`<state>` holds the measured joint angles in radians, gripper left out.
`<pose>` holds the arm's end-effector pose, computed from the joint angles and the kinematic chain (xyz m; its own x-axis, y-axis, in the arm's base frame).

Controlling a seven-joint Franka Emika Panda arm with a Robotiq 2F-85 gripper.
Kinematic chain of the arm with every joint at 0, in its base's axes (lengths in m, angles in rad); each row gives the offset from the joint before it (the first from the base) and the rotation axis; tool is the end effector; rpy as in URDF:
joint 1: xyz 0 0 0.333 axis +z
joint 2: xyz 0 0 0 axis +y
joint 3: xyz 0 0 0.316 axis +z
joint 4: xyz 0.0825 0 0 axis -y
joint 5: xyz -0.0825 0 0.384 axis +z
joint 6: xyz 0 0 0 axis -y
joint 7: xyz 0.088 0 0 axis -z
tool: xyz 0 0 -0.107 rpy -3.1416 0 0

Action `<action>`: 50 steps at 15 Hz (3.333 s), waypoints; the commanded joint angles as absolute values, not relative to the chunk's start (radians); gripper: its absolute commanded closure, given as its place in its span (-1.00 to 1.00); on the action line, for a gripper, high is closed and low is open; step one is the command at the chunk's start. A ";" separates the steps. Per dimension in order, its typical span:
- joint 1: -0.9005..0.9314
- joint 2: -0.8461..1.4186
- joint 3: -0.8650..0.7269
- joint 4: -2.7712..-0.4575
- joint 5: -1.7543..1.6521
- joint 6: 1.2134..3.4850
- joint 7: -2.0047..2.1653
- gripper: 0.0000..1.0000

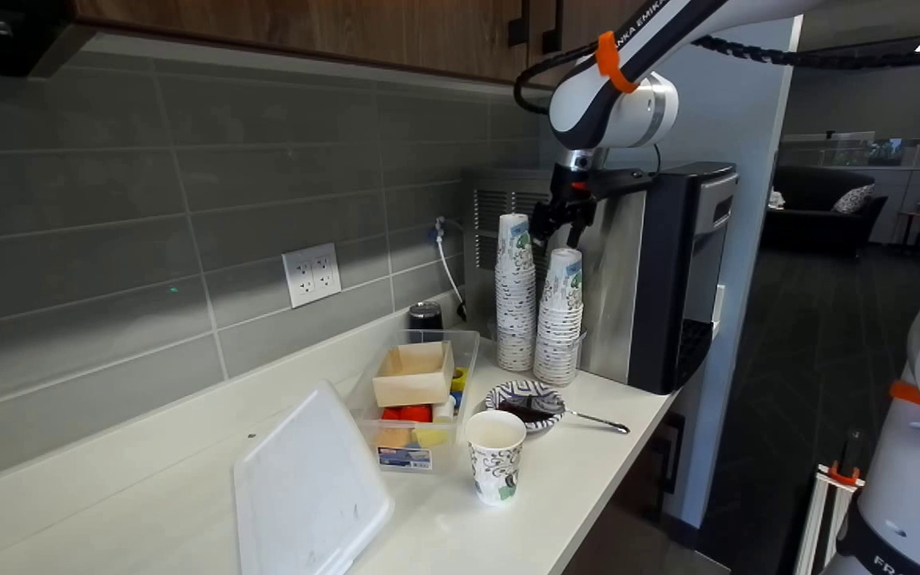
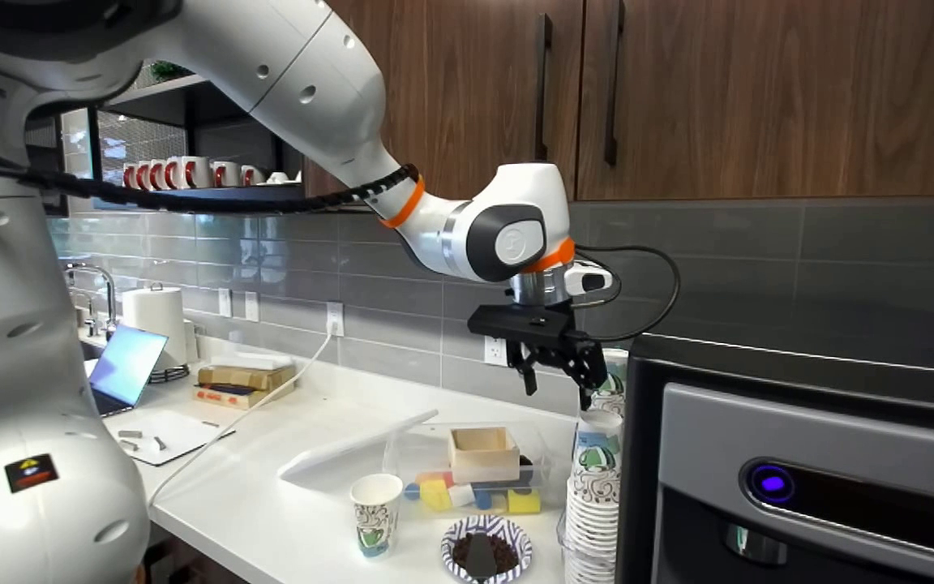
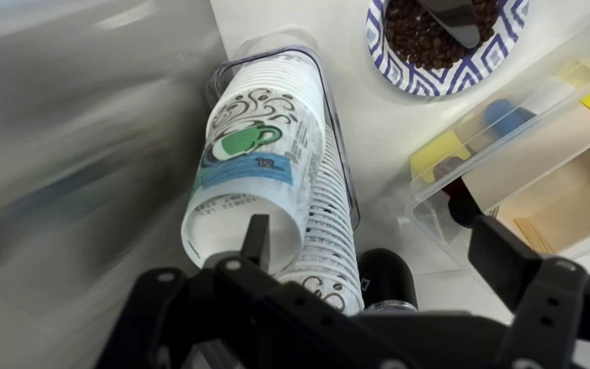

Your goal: Move one cup from the stack to the left

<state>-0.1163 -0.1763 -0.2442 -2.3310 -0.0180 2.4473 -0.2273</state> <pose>0.4738 -0.1813 0.4359 0.9526 -0.1129 0.2826 -0.1285 -0.9910 0.0372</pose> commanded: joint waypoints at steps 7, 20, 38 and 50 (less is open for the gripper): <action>-0.156 -0.121 -0.210 -2.291 -0.047 2.479 -0.120 -1.00; -0.164 -0.095 -0.205 -2.283 -0.068 2.482 -0.120 -0.32; -0.195 -0.111 -0.195 -2.255 -0.199 2.458 0.026 0.98; -0.189 -0.173 -0.166 -2.229 -0.267 2.363 0.099 0.98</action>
<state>-0.1747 -0.1459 -0.1795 -2.2471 -0.2394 2.4093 0.0780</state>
